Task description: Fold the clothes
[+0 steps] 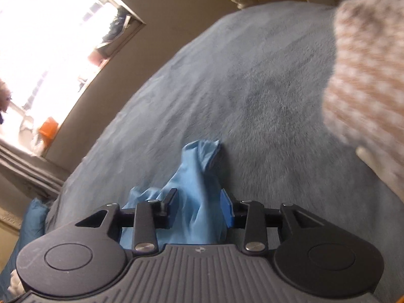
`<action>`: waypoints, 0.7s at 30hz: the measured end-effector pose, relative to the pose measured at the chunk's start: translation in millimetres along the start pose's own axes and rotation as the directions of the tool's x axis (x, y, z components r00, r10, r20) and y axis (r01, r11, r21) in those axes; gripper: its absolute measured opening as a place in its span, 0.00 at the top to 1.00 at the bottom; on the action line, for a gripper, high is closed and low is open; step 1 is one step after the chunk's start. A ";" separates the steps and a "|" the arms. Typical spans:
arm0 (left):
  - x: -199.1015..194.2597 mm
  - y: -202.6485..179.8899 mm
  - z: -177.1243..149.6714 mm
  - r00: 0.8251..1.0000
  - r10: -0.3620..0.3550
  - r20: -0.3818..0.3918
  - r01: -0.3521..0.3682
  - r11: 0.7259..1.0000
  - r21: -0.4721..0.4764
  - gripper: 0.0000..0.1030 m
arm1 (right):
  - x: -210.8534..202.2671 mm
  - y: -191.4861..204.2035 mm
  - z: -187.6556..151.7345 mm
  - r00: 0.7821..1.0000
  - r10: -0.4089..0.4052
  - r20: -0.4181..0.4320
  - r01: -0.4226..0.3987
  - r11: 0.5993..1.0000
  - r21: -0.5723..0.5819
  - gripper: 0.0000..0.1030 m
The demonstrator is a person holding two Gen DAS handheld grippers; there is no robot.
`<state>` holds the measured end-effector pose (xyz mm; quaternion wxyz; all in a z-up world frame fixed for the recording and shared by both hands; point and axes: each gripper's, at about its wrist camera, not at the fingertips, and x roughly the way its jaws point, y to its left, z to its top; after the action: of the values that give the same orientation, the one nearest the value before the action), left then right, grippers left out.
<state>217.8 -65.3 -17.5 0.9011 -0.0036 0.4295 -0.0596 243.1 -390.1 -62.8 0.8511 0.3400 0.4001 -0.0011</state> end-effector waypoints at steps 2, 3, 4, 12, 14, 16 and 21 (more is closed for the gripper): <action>12.9 -12.6 4.6 1.000 -0.018 0.002 0.018 1.000 -0.011 0.56 | 21.4 -2.2 9.6 1.000 0.004 -0.027 -0.003 1.000 0.021 0.60; 20.5 -20.2 7.1 0.999 -0.038 0.002 0.038 0.999 -0.029 0.56 | 29.9 -4.2 14.4 0.999 0.012 -0.044 -0.011 1.000 0.022 0.60; 28.1 -27.8 9.6 0.998 -0.058 0.002 0.058 0.997 -0.047 0.57 | 38.6 -3.7 18.7 0.998 0.015 -0.060 -0.014 1.000 0.017 0.60; 82.6 -91.0 8.4 0.982 -0.188 -0.013 0.185 0.977 -0.102 0.58 | 82.0 -12.2 32.5 0.987 0.089 -0.133 -0.089 0.996 0.007 0.63; 90.3 -101.0 5.7 0.983 -0.184 -0.016 0.182 0.979 -0.091 0.58 | 82.8 -13.8 29.6 0.986 0.114 -0.121 -0.119 0.992 -0.042 0.86; 98.1 -107.3 4.9 0.984 -0.175 -0.032 0.171 0.980 -0.096 0.59 | 78.5 -19.3 26.2 0.989 0.118 -0.089 -0.124 0.990 -0.071 0.96; 113.9 -107.3 3.5 0.988 -0.135 -0.076 0.126 0.986 -0.111 0.62 | 31.4 -32.6 18.9 0.979 0.202 0.010 -0.199 0.971 -0.132 0.96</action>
<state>280.3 -184.6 -97.2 0.8751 -0.0768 0.4680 -0.0958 268.4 -417.6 -94.5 0.8718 0.3223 0.3530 0.1073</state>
